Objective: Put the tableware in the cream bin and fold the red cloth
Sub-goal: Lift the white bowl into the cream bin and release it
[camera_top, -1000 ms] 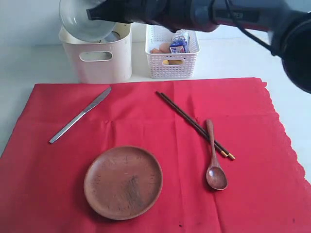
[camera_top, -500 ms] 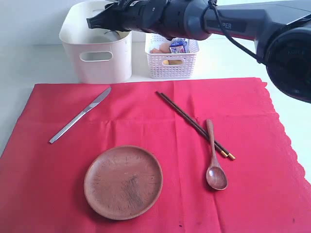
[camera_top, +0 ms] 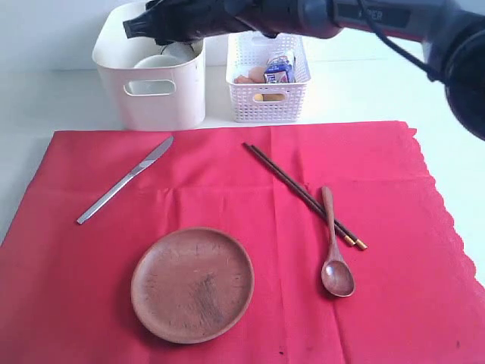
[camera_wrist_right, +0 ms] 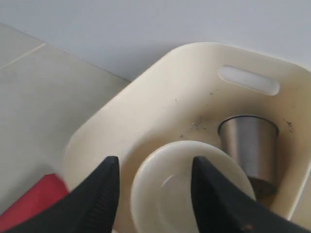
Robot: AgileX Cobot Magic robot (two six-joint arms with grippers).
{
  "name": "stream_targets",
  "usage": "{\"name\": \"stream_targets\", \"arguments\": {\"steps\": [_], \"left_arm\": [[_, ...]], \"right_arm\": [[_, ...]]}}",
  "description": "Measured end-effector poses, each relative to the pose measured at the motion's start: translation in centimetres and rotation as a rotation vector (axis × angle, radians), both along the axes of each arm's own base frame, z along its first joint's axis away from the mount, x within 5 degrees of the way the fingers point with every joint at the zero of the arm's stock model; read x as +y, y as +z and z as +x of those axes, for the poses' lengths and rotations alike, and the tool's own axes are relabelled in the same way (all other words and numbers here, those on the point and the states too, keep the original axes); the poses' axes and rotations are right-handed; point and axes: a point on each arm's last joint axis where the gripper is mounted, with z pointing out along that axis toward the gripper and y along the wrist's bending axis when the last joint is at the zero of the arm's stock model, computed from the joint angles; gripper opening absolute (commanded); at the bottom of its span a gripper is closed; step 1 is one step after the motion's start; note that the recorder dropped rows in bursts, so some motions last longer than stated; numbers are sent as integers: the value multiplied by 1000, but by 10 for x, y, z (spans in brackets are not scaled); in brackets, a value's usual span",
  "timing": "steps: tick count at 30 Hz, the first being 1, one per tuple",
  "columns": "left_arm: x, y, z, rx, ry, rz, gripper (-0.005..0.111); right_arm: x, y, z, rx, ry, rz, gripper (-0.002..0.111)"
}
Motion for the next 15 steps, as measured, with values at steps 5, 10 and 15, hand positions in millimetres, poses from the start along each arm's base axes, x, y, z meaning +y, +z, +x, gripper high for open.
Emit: {"name": "stream_targets", "arguments": {"steps": [5,10,15], "left_arm": [[0,0,0,0,0,0,3],[0,0,0,0,0,0,3],[0,0,0,0,0,0,3]], "right_arm": [[-5,33,-21,68,123,-24,46],[-13,63,-41,98,223,-60,46],[-25,80,-58,118,318,-170,46]]}}
